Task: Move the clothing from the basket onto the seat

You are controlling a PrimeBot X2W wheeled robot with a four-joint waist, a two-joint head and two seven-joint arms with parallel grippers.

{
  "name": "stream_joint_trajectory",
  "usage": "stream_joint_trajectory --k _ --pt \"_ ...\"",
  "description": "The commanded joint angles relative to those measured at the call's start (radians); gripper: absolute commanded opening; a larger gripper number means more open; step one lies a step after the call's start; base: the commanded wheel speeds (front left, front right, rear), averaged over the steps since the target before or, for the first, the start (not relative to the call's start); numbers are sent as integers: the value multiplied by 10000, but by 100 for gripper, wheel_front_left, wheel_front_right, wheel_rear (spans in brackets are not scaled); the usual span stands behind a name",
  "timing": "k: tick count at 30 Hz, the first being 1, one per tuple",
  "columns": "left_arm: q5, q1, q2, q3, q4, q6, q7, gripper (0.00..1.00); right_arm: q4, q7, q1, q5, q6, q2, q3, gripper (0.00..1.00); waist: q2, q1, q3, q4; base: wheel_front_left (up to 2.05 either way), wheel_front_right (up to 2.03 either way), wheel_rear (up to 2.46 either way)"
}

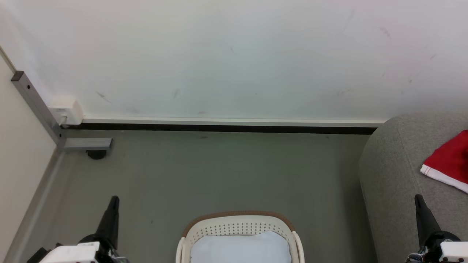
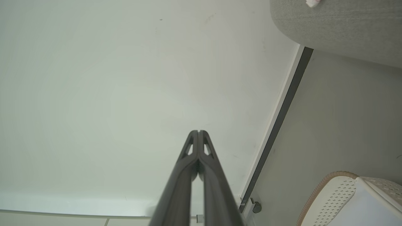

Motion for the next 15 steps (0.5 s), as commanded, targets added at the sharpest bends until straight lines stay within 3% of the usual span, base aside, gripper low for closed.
stream_joint_trajectory --k 1,15 --pt "-123 -94 16 23 -31 -44 41 0 -47 30 -129 18 -21 -77 -34 0 0 -1 0 0 0 0 0" --pt "-122 -93 16 22 -32 -44 41 0 -47 29 -129 18 -21 -76 -33 0 0 -1 0 0 0 0 0"
